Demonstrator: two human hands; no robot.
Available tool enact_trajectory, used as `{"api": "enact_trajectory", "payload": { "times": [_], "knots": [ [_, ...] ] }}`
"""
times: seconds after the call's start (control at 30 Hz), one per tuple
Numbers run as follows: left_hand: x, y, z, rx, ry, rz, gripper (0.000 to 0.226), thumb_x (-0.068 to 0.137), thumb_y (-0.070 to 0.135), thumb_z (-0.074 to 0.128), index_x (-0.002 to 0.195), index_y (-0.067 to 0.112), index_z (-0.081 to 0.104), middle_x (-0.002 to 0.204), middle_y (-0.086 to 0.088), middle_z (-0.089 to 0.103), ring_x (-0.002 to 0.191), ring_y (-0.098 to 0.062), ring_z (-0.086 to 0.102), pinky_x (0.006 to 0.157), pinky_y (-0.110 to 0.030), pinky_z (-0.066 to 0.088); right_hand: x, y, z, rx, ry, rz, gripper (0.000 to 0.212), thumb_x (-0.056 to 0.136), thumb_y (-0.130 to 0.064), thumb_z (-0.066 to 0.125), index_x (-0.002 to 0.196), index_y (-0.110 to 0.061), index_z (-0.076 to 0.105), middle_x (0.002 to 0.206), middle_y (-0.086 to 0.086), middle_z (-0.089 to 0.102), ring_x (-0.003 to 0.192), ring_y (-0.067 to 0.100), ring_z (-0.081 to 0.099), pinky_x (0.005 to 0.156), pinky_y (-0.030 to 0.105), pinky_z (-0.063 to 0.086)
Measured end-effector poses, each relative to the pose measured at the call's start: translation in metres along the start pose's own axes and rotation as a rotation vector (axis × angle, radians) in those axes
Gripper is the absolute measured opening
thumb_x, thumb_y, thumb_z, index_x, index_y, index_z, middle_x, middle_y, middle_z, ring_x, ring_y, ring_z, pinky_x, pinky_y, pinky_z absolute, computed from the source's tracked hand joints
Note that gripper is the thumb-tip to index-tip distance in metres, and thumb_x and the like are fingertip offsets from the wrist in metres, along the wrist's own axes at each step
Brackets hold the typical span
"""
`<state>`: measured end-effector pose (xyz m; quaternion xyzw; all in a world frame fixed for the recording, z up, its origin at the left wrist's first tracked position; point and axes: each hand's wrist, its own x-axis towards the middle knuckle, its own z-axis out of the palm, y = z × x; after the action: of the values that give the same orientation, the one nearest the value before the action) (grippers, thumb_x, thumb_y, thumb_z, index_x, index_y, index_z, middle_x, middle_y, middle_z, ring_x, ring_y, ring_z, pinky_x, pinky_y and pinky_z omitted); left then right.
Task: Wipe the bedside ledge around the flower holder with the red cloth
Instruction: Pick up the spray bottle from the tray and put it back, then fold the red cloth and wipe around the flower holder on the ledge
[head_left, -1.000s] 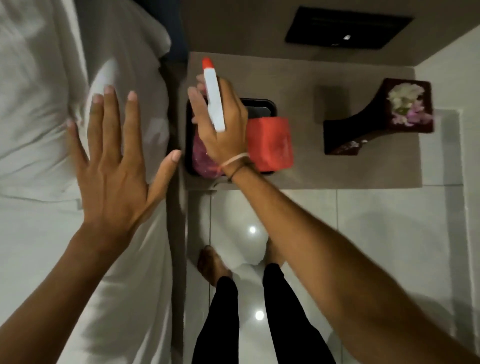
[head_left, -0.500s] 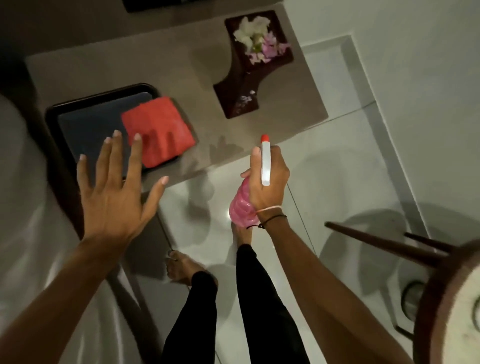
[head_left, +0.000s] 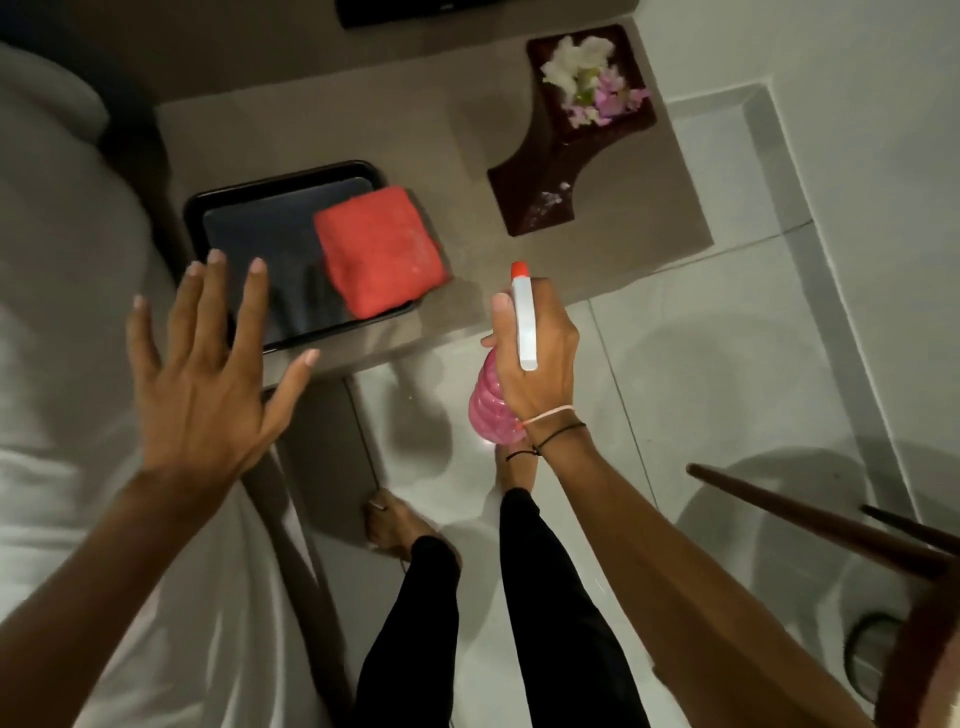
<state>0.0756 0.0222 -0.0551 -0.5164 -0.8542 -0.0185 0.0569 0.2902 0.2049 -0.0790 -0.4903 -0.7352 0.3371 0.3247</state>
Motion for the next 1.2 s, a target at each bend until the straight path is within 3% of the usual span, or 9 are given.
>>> {"api": "enact_trajectory", "payload": {
  "times": [0.1,0.2,0.33,0.47,0.57,0.63,0.9,1.03,1.2],
  "knots": [
    [-0.008,-0.026,-0.017,0.035,0.036,-0.082,0.078,0.105,0.062,0.034,0.167,0.018,0.016,0.172,-0.02,0.026,0.158,-0.036,0.03,0.126,-0.063,0.02,0.011,-0.032,0.03,0.053,-0.077,-0.12,0.053,0.103,-0.055,0.04,0.095,-0.007,0.061,0.081,-0.008,0.052,0.069,0.009,0.054,0.069,0.011,0.046],
    [-0.014,-0.047,-0.028,0.044,0.051,-0.142,0.08,0.105,0.065,0.03,0.167,0.018,0.015,0.173,-0.019,0.022,0.161,-0.034,0.023,0.128,-0.063,0.019,0.026,-0.066,0.065,0.136,-0.193,-0.121,0.034,0.099,-0.044,0.047,0.098,-0.013,0.061,0.083,-0.009,0.059,0.075,0.01,0.058,0.073,0.022,0.05],
    [-0.019,-0.065,-0.031,0.056,0.042,-0.229,0.081,0.104,0.067,0.027,0.167,0.017,0.016,0.174,-0.018,0.02,0.162,-0.033,0.02,0.128,-0.063,0.021,0.046,-0.116,0.112,0.187,-0.245,-0.257,0.045,0.097,-0.035,0.05,0.101,0.007,0.064,0.082,0.021,0.071,0.072,0.035,0.07,0.067,0.046,0.062],
    [-0.022,-0.07,-0.028,0.0,0.003,-0.291,0.084,0.102,0.071,0.02,0.167,0.018,0.017,0.174,-0.017,0.019,0.162,-0.032,0.018,0.129,-0.062,0.019,0.057,-0.152,0.156,0.224,-0.324,-0.299,0.048,0.097,-0.037,0.048,0.107,0.008,0.061,0.081,0.027,0.073,0.072,0.039,0.072,0.066,0.034,0.061],
    [-0.022,-0.068,-0.027,-0.024,0.019,-0.302,0.084,0.102,0.071,0.021,0.166,0.016,0.022,0.173,-0.019,0.024,0.161,-0.033,0.022,0.128,-0.062,0.02,0.064,-0.169,0.182,0.299,-0.304,-0.313,0.016,0.1,-0.016,0.059,0.097,0.0,0.057,0.08,0.032,0.068,0.068,0.045,0.069,0.064,0.049,0.061],
    [-0.022,-0.067,-0.026,-0.023,0.025,-0.307,0.083,0.103,0.07,0.023,0.165,0.015,0.027,0.171,-0.02,0.028,0.16,-0.034,0.026,0.127,-0.062,0.023,0.067,-0.174,0.197,0.312,-0.333,-0.326,0.016,0.099,-0.01,0.061,0.098,0.005,0.058,0.082,0.032,0.066,0.07,0.045,0.068,0.066,0.05,0.061],
    [-0.017,-0.068,-0.019,-0.059,-0.039,-0.331,0.083,0.104,0.068,0.022,0.165,0.012,0.026,0.171,-0.021,0.028,0.16,-0.035,0.026,0.127,-0.062,0.023,0.069,-0.154,0.212,0.211,-0.446,-0.308,0.052,0.092,-0.03,0.071,0.121,0.009,0.056,0.101,0.007,0.061,0.086,0.012,0.061,0.079,0.011,0.052],
    [-0.013,-0.052,-0.015,-0.107,-0.049,-0.338,0.081,0.104,0.064,0.032,0.163,0.009,0.031,0.168,-0.024,0.033,0.158,-0.037,0.031,0.128,-0.061,0.025,0.074,-0.1,0.182,0.057,-0.61,-0.322,0.088,0.081,-0.033,0.083,0.149,0.0,0.037,0.148,0.015,0.05,0.129,0.016,0.056,0.109,0.032,0.054],
    [0.008,-0.01,0.008,-0.377,-0.319,-0.257,0.066,0.1,0.038,0.055,0.156,0.008,0.039,0.15,-0.022,0.049,0.132,-0.039,0.054,0.112,-0.052,0.048,0.075,-0.021,0.129,-0.053,-0.549,-0.141,0.076,0.084,-0.049,0.076,0.147,-0.025,0.04,0.147,0.006,0.052,0.132,0.021,0.056,0.108,0.039,0.053]
  ]
}}
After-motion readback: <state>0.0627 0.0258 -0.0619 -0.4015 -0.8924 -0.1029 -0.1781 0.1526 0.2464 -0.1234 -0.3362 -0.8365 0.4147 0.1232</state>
